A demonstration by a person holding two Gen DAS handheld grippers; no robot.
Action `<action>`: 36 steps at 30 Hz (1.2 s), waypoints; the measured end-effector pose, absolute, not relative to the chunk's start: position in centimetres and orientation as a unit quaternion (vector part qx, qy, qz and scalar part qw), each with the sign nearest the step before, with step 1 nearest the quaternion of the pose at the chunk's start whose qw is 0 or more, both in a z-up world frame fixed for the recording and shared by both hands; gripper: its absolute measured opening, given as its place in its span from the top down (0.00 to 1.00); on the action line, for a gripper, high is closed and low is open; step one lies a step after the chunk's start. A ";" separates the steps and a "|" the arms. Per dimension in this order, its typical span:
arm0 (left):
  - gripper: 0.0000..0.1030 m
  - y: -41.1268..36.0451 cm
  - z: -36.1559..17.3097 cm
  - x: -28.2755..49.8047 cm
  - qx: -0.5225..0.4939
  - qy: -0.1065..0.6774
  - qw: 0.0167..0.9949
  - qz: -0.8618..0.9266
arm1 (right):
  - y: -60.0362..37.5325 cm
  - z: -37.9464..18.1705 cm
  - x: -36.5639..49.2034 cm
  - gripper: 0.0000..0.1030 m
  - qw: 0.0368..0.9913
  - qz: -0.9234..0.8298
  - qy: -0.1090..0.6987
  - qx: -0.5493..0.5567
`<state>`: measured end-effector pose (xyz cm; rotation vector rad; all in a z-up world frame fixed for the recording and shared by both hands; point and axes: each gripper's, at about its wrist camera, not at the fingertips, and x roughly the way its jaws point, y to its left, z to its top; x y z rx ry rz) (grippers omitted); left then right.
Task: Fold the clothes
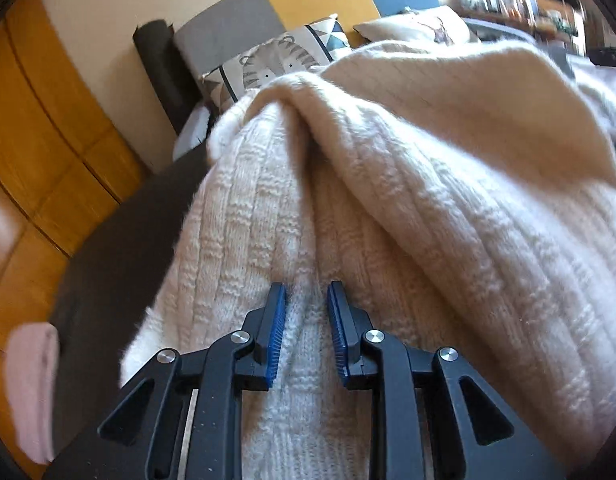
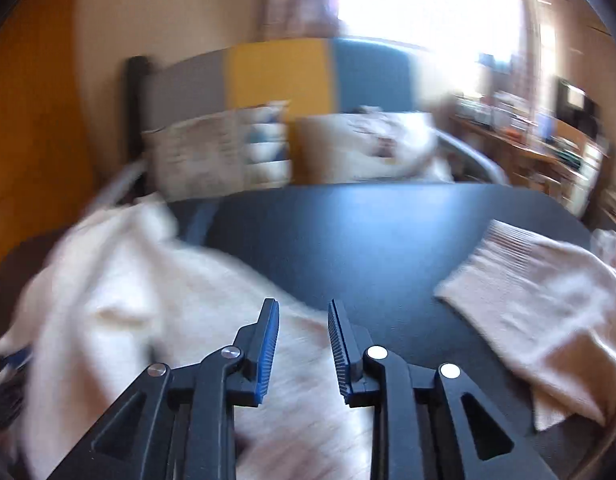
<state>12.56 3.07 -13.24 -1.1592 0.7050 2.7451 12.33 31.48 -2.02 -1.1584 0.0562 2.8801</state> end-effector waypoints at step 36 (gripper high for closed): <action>0.74 -3.3 -12.3 12.9 -0.386 0.128 0.076 0.910 | 34.3 -8.2 2.1 0.74 0.003 0.890 0.093 -0.447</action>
